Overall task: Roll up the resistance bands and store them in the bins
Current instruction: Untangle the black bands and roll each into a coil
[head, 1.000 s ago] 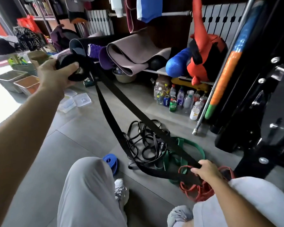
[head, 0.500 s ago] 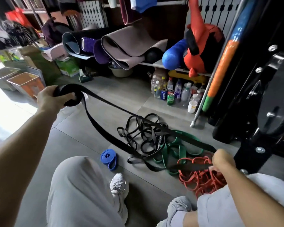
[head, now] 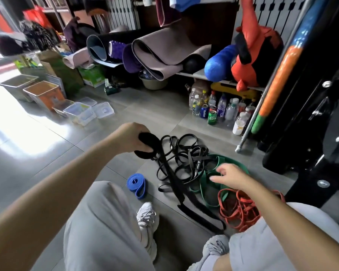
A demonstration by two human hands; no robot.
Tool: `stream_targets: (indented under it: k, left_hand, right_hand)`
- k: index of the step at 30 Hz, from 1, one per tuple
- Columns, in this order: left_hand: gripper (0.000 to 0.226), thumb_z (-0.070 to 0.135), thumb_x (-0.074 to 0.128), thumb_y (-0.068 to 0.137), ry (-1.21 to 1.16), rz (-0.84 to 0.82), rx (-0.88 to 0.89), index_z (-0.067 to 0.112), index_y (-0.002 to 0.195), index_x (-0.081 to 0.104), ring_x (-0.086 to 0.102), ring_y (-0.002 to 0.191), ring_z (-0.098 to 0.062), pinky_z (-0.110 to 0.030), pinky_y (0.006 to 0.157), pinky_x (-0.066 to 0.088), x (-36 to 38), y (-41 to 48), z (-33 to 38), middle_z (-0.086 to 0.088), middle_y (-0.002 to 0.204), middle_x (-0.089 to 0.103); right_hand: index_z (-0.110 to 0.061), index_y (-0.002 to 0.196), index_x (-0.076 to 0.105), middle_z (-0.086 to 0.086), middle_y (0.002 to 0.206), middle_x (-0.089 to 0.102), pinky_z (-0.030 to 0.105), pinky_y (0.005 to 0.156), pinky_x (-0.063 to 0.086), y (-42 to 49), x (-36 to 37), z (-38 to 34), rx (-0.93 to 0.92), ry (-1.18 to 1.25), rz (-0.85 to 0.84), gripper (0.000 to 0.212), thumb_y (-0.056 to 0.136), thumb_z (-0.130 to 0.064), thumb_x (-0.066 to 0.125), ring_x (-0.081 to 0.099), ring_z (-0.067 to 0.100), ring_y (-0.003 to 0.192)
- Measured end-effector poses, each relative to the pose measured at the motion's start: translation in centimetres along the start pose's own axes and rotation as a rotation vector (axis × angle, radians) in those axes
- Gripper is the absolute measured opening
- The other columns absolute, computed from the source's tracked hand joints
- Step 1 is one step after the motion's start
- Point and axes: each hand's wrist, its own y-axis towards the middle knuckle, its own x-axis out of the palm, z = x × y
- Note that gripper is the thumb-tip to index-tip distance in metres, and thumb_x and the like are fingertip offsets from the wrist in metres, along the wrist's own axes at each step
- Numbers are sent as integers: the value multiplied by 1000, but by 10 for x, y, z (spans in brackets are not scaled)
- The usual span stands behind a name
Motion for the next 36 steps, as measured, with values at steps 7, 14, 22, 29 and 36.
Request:
stream_targets:
  k: [7,14,22,29,36]
  left_hand:
    - [36,32,78,68,40,-108,90,21,100,66,59,83,-18,-25,67,47,20,-9,57,2,88,66]
    - [41,39,80,65,102,-194,69,16,93,61,52,72,-20,-24,51,35,10,-27,55,0,75,56]
    - [33,28,86,61,-334,-68,96,26,87,65,60,78,-15,-26,70,47,24,-40,50,-2,85,68]
    - [39,11,87,58,-862,-47,70,26,88,65,67,83,-17,-37,80,56,39,-32,52,-2,86,70]
    - [30,1,74,74,-996,-78,129,12,100,63,67,80,-17,-28,73,50,24,4,44,-5,92,71]
  right_hand:
    - [-27,125,53,-13,115,62,29,96,47,-29,7,-93,-490,389,-23,62,70,-26,82,59,2,106]
    - [-37,103,68,-17,94,70,15,85,45,-39,-15,-93,-554,333,35,37,71,-23,80,61,-7,88]
    - [-39,99,64,-13,93,71,20,88,48,-42,-2,-84,-579,470,-28,42,70,-13,81,65,1,92]
    - [-21,97,65,-11,85,72,16,77,51,-40,-18,-75,-595,644,-3,39,69,4,76,68,3,82]
    - [-14,99,68,1,92,75,18,78,52,-12,-69,-81,-598,574,-15,34,70,1,77,70,12,87]
